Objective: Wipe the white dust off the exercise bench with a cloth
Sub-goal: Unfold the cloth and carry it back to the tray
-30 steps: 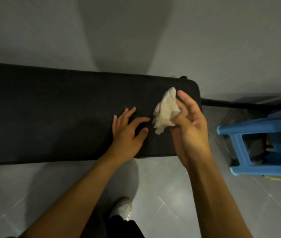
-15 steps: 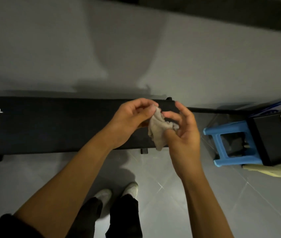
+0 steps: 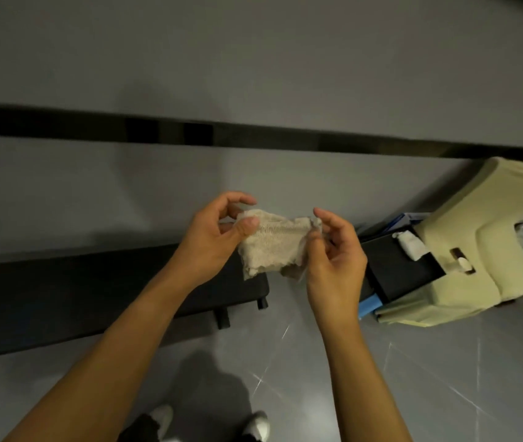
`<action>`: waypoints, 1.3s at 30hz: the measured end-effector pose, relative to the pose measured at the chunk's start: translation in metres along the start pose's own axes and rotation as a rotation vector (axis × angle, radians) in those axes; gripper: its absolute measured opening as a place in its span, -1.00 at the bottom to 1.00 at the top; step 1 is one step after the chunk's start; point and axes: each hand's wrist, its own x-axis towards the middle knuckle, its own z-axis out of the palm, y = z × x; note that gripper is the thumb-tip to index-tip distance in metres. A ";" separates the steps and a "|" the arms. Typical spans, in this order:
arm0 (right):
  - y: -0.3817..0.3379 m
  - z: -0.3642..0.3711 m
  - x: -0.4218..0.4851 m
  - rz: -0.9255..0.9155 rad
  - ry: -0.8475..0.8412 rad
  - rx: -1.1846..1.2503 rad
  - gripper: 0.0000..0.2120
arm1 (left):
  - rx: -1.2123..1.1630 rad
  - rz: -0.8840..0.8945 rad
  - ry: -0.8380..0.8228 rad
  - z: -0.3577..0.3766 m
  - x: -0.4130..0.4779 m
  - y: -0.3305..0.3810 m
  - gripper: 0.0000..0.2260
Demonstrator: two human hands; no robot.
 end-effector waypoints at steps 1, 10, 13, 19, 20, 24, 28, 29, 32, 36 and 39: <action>-0.006 -0.015 0.002 -0.011 -0.007 0.015 -0.75 | 0.032 0.007 -0.063 0.012 0.000 0.009 -0.75; -0.004 -0.181 0.024 -0.088 0.014 0.036 -0.74 | 0.217 0.035 -0.247 0.159 -0.002 0.056 -0.70; 0.002 -0.232 0.030 -0.015 -0.046 0.076 -0.65 | 0.096 0.043 -0.331 0.218 -0.003 0.065 -0.68; 0.033 -0.303 0.055 0.082 0.000 0.133 -0.45 | 0.233 0.158 -0.335 0.310 0.023 0.063 -0.86; 0.039 -0.308 0.061 0.050 0.058 0.105 -0.47 | 0.216 0.133 -0.333 0.320 0.029 0.060 -0.83; 0.067 -0.329 0.091 0.069 0.260 0.104 -0.56 | -0.004 0.033 -0.399 0.367 0.057 0.046 -0.70; 0.099 -0.363 0.135 0.293 0.237 0.406 -0.45 | 0.052 0.079 -0.461 0.409 0.102 0.013 -0.85; 0.108 -0.373 0.150 0.380 0.158 0.518 -0.39 | 0.038 0.041 -0.481 0.420 0.117 0.003 -0.84; 0.135 -0.401 0.192 0.493 -0.074 0.521 -0.42 | -0.044 -0.079 -0.607 0.451 0.165 -0.027 -0.66; 0.194 -0.429 0.250 0.377 0.083 0.178 -0.66 | 0.036 -0.184 -0.699 0.488 0.226 -0.066 -0.40; 0.248 -0.440 0.279 0.361 0.126 -0.009 -0.70 | 0.049 -0.261 -0.603 0.520 0.265 -0.101 -0.30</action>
